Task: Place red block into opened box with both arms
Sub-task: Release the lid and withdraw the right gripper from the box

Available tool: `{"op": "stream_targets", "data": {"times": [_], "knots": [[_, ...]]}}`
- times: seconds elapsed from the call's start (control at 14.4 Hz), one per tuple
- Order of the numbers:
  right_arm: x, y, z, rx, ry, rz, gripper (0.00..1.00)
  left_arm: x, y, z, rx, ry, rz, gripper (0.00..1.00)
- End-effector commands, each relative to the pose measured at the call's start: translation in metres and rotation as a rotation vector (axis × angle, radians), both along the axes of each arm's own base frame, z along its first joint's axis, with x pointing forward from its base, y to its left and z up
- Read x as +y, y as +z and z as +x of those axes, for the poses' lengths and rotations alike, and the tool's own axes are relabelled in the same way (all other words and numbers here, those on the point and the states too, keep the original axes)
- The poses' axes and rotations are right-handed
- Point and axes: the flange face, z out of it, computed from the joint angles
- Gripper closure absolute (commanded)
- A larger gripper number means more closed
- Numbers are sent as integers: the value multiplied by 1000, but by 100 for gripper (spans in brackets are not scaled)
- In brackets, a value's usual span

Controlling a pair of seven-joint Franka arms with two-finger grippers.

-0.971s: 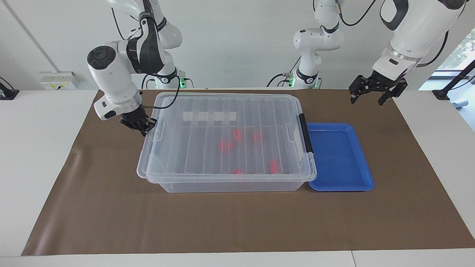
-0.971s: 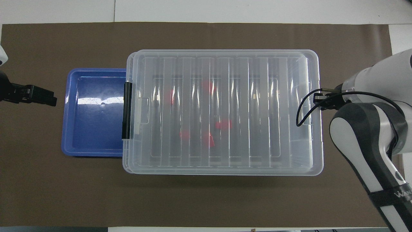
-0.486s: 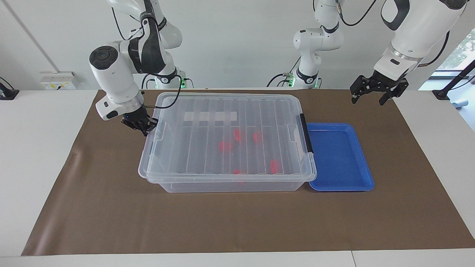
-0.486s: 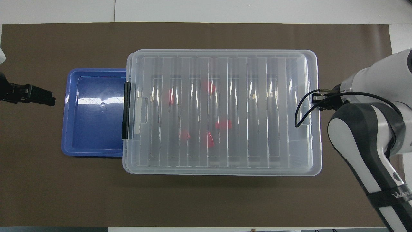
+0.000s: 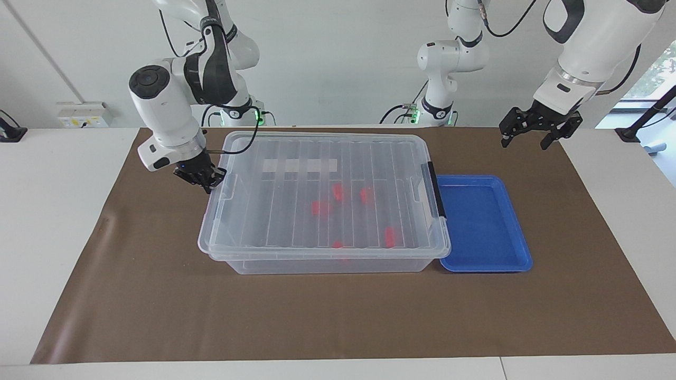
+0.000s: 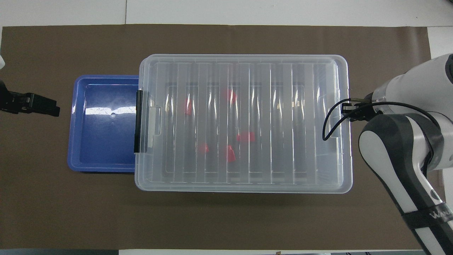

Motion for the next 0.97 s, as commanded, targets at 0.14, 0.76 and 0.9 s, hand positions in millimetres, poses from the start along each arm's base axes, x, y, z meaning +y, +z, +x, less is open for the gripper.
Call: {"op": "stream_targets", "data": {"times": [0.14, 0.76, 0.9], "knots": [[-2, 17, 0, -4, -20, 9, 100, 4, 2, -8, -10, 1, 15, 0], [-48, 145, -5, 84, -5, 12, 56, 4, 2, -8, -10, 1, 14, 0], [-50, 148, -8, 87, 11, 10, 22, 4, 2, -8, -10, 1, 14, 0]]}}
